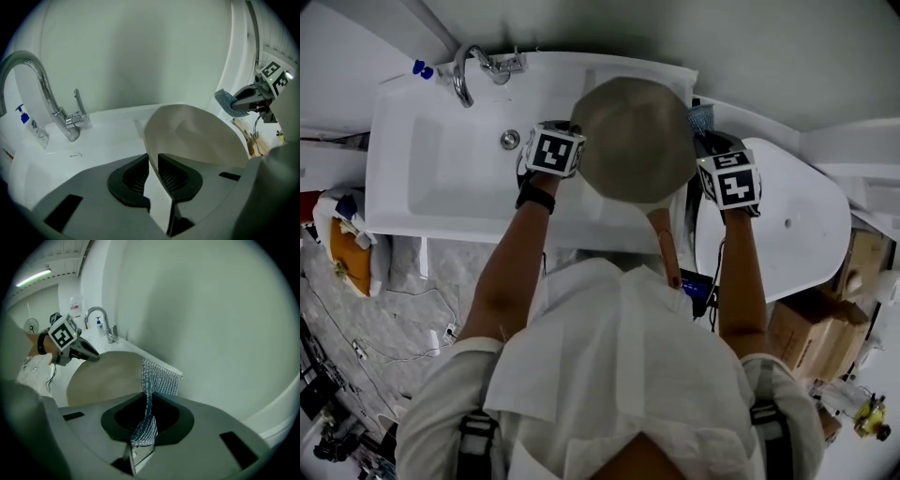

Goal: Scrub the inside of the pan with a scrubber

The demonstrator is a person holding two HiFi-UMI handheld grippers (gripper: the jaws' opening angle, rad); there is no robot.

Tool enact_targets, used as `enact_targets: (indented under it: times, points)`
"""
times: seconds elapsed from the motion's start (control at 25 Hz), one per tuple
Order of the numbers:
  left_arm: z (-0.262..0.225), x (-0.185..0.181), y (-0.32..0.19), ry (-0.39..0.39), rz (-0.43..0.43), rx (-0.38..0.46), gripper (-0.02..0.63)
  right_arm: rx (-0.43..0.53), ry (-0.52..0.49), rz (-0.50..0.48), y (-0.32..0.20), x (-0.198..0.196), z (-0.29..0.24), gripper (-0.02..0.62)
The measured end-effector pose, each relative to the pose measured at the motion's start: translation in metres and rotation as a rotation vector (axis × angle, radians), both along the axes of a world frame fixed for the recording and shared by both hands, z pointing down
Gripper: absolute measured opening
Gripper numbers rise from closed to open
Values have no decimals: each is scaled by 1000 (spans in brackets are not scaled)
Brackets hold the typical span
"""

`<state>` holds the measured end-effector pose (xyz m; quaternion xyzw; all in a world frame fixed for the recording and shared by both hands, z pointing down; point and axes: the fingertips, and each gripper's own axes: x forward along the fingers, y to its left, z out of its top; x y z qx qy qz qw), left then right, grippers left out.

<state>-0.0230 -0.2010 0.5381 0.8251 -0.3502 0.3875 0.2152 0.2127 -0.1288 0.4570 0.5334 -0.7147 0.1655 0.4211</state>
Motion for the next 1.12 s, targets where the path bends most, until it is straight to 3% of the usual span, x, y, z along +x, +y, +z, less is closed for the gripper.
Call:
enact_targets:
  times: [0.24, 0.56, 0.96, 1.12]
  points:
    - [0, -1, -2, 1, -8, 5, 69, -121, 4, -123, 18, -3, 51, 46]
    - [0, 0, -1, -3, -11, 4, 69, -65, 21, -157, -22, 8, 59, 46]
    - [0, 0, -1, 3, -25, -2, 67, -158, -74, -136, 78, -20, 59, 46]
    - [-2, -1, -1, 15, -45, -6, 64, -224, -92, -185, 105, -47, 61, 46]
